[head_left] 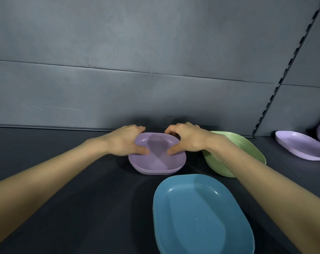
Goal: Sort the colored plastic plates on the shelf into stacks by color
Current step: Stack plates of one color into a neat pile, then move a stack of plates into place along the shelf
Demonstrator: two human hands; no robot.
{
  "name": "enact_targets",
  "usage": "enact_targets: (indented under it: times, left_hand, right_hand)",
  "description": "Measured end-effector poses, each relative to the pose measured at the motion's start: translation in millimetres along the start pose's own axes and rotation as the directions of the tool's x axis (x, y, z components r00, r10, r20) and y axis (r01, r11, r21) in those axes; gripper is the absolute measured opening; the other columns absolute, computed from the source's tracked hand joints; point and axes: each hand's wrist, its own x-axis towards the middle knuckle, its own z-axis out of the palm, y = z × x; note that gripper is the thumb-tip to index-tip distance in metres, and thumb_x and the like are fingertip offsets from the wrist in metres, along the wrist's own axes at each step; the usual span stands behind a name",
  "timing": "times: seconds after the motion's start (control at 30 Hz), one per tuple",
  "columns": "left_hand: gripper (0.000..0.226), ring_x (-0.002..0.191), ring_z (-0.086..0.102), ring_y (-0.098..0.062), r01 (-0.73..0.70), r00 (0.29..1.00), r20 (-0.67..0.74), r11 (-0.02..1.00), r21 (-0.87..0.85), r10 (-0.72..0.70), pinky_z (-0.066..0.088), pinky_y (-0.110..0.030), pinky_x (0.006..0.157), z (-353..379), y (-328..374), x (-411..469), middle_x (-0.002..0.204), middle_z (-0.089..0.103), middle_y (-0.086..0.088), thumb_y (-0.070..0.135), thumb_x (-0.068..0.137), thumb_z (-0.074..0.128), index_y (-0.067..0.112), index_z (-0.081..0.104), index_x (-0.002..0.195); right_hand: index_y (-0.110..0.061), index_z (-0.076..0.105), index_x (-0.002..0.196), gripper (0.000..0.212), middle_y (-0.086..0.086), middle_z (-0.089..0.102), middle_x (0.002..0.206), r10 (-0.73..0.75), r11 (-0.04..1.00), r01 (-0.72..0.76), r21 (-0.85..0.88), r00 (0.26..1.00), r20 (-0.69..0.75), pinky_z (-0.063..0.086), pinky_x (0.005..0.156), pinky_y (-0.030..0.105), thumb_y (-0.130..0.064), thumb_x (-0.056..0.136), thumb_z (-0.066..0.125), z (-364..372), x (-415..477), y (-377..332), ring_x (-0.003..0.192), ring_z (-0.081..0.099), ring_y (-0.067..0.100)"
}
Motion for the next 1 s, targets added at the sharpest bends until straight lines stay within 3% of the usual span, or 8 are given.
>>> enact_targets:
  times: [0.1,0.2,0.5,0.6,0.7,1.0]
  left_hand:
    - [0.072,0.128,0.042,-0.024,-0.062,0.996,-0.054,0.99,0.129,0.07,0.036,-0.033,0.104,-12,9,0,0.136,0.045,-0.008,0.045,0.086,0.06,0.012,0.032,0.144]
    - [0.065,0.13,0.039,-0.024,-0.133,0.978,-0.132,0.974,0.186,0.159,0.033,-0.035,0.107,-33,34,2,0.137,0.045,-0.007,0.044,0.087,0.058,0.016,0.037,0.142]
    - [0.053,0.128,0.041,-0.022,-0.337,0.84,-0.361,0.911,0.239,0.406,0.032,-0.034,0.107,-63,167,-10,0.135,0.05,-0.001,0.041,0.088,0.057,0.021,0.045,0.135]
    - [0.052,0.126,0.04,-0.02,-0.373,0.806,-0.39,0.893,0.251,0.446,0.032,-0.039,0.107,-47,221,-23,0.133,0.05,0.001,0.042,0.088,0.056,0.024,0.045,0.134]
    - [0.051,0.128,0.039,-0.021,-0.39,0.789,-0.404,0.886,0.252,0.462,0.032,-0.041,0.107,-23,275,-38,0.134,0.05,0.002,0.044,0.087,0.056,0.025,0.045,0.134]
    - [0.045,0.12,0.042,-0.017,-0.399,0.829,-0.357,0.902,0.163,0.431,0.036,-0.036,0.101,51,404,-69,0.125,0.054,0.006,0.043,0.088,0.055,0.029,0.046,0.13]
  right_hand:
    - [-0.019,0.047,0.134,0.06,0.005,0.053,0.134,0.01,0.999,-0.004,0.053,0.994,-0.109,0.037,0.104,0.036,-0.039,0.082,0.069,-19,-14,5,0.124,0.047,0.024]
    - [-0.016,0.05,0.132,0.053,0.007,0.054,0.133,0.04,0.996,-0.018,0.09,0.968,-0.249,0.038,0.098,0.028,-0.034,0.085,0.067,-46,-39,16,0.121,0.05,0.023]
    - [-0.016,0.054,0.126,0.042,0.005,0.055,0.132,0.124,0.989,-0.145,0.004,0.827,-0.548,0.038,0.096,0.03,-0.031,0.087,0.062,-104,-162,76,0.123,0.047,0.024]
    - [-0.017,0.054,0.124,0.039,0.005,0.055,0.129,0.16,0.98,-0.197,-0.002,0.799,-0.58,0.041,0.097,0.037,-0.031,0.088,0.061,-106,-219,101,0.121,0.047,0.024]
    - [-0.017,0.053,0.126,0.039,0.005,0.053,0.128,0.186,0.969,-0.246,-0.025,0.795,-0.577,0.04,0.092,0.033,-0.031,0.09,0.058,-102,-279,129,0.12,0.048,0.024]
    - [-0.014,0.055,0.124,0.037,0.008,0.053,0.123,0.267,0.945,-0.325,-0.034,0.827,-0.494,0.042,0.086,0.033,-0.029,0.09,0.058,-85,-412,209,0.107,0.053,0.028]
